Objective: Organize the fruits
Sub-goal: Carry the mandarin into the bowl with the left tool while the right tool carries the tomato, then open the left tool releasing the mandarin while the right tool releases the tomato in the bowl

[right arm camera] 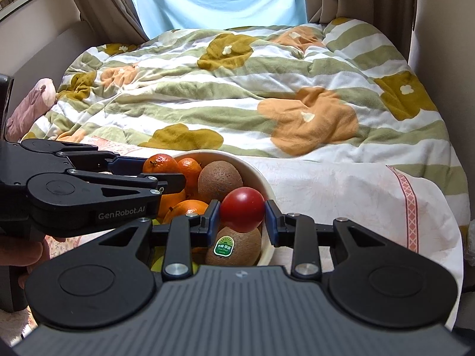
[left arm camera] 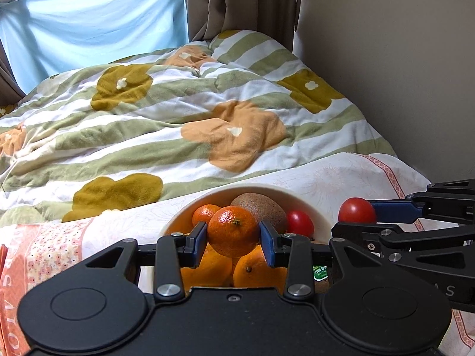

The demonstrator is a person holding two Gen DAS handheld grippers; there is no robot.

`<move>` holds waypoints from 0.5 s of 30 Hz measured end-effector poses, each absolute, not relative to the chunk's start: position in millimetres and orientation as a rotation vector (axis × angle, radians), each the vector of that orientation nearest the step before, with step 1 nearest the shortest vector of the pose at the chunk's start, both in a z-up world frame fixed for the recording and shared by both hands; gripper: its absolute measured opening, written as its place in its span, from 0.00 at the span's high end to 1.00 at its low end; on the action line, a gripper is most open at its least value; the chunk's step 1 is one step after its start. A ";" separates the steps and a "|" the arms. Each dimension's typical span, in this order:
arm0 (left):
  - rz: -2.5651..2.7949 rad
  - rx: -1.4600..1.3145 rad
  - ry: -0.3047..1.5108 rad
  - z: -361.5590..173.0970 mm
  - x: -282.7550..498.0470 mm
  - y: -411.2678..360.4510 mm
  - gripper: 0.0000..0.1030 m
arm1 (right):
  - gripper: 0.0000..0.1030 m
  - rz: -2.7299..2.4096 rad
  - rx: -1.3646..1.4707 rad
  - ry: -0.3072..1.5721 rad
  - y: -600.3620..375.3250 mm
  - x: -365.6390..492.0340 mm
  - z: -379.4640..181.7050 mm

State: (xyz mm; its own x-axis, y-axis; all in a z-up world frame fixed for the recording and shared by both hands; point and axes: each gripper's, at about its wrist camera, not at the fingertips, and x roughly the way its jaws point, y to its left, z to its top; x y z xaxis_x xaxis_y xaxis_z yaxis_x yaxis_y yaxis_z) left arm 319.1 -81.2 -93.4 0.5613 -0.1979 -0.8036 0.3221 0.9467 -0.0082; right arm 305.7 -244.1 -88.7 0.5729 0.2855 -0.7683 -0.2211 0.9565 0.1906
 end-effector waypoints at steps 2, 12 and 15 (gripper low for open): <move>-0.306 0.149 0.934 -96.3 321.1 -82.8 0.59 | 0.55 0.298 0.079 0.919 -245.8 307.8 -90.1; -0.287 0.167 0.903 -94.3 316.0 -84.4 0.16 | 0.55 0.296 0.080 0.918 -249.4 309.7 -91.2; -0.281 0.157 0.884 -87.6 308.9 -77.4 0.14 | 0.55 0.297 0.077 0.915 -251.8 309.1 -91.5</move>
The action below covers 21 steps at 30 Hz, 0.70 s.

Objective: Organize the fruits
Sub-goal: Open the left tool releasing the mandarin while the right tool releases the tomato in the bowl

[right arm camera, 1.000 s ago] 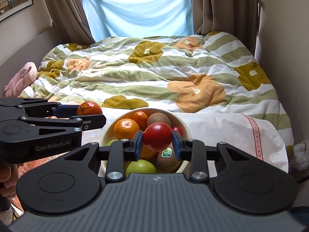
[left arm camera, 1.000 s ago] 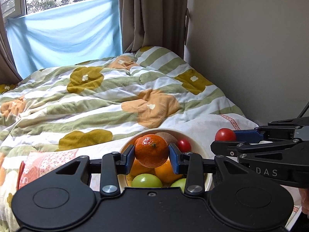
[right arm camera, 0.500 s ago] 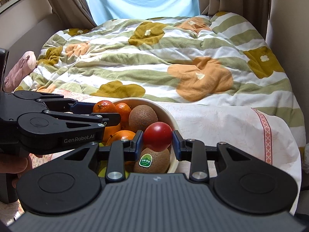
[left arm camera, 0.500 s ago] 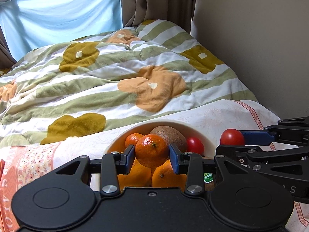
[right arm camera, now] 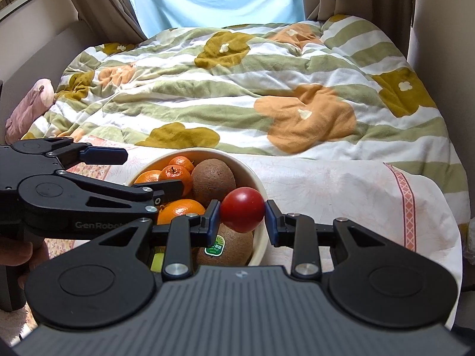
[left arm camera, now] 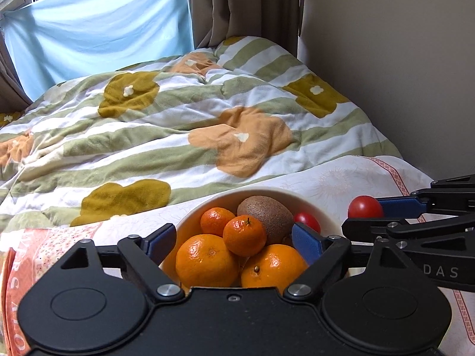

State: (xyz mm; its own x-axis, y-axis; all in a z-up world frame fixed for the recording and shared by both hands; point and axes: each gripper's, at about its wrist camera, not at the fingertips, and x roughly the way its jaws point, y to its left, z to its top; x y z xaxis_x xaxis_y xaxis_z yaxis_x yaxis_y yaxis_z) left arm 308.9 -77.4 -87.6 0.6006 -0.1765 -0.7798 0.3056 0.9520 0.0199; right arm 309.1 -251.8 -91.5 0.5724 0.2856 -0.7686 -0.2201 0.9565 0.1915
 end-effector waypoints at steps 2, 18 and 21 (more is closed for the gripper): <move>-0.266 0.146 0.874 -82.3 303.0 -70.7 0.12 | 0.55 0.299 0.074 0.910 -252.7 308.9 -90.6; -0.139 0.080 0.811 -52.6 256.7 -21.4 0.07 | 0.55 0.332 0.079 0.915 -223.3 321.6 -93.3; -0.128 0.072 0.815 -54.1 252.8 -16.0 0.07 | 0.55 0.326 0.083 0.932 -220.3 325.9 -101.1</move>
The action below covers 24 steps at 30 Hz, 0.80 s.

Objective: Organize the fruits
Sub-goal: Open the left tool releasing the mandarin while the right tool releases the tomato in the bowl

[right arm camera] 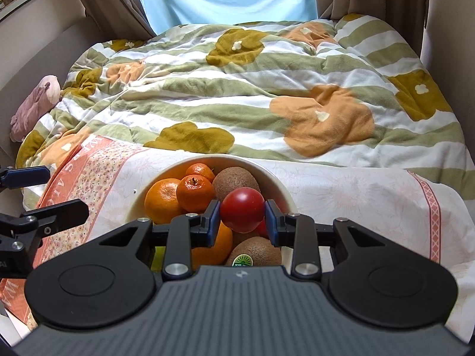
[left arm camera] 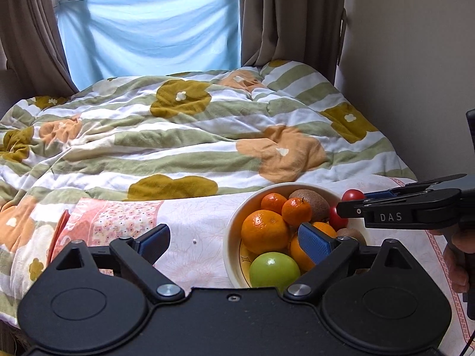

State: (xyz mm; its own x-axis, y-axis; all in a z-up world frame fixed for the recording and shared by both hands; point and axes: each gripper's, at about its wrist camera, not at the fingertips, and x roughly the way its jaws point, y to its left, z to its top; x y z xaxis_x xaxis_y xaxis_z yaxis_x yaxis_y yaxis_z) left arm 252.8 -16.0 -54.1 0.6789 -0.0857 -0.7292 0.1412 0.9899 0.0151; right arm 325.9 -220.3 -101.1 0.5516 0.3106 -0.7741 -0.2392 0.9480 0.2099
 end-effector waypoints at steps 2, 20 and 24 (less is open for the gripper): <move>-0.124 0.067 0.815 -54.8 251.2 -13.7 0.07 | 0.54 0.321 0.086 0.941 -219.7 328.1 -105.5; -0.133 0.055 0.808 -54.1 234.4 -9.6 0.07 | 0.06 0.271 0.114 0.916 -217.9 308.6 -98.3; -0.137 0.053 0.780 -37.0 222.7 -6.4 0.07 | 0.06 0.255 0.104 0.874 -215.6 290.1 -69.3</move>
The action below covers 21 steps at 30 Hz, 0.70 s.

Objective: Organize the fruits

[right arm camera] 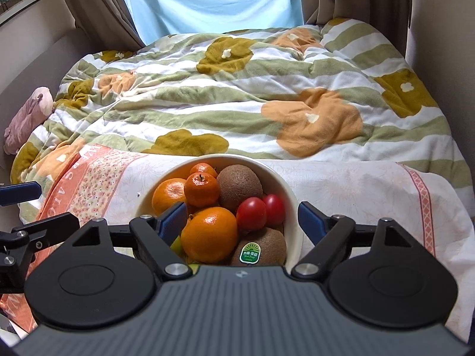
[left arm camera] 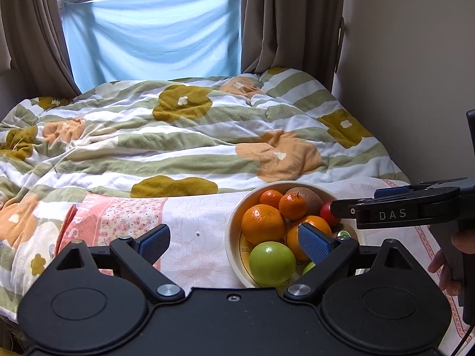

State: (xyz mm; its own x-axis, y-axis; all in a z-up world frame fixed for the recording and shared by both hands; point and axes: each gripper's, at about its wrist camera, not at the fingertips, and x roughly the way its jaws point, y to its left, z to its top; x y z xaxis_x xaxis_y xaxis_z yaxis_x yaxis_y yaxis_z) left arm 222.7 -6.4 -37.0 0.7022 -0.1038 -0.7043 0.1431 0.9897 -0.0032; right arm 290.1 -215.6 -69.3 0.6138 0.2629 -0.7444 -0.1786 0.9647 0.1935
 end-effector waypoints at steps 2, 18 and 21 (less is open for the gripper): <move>-0.140 0.042 0.753 -25.2 213.7 -2.6 0.07 | 0.06 0.245 0.106 0.848 -215.5 276.2 -52.0; -0.130 0.060 0.539 53.3 104.0 11.7 0.00 | 0.00 0.111 0.012 0.670 -211.9 122.5 56.7; -0.120 0.095 0.527 57.0 86.0 9.4 0.00 | 0.00 0.086 0.001 0.669 -209.5 94.7 62.4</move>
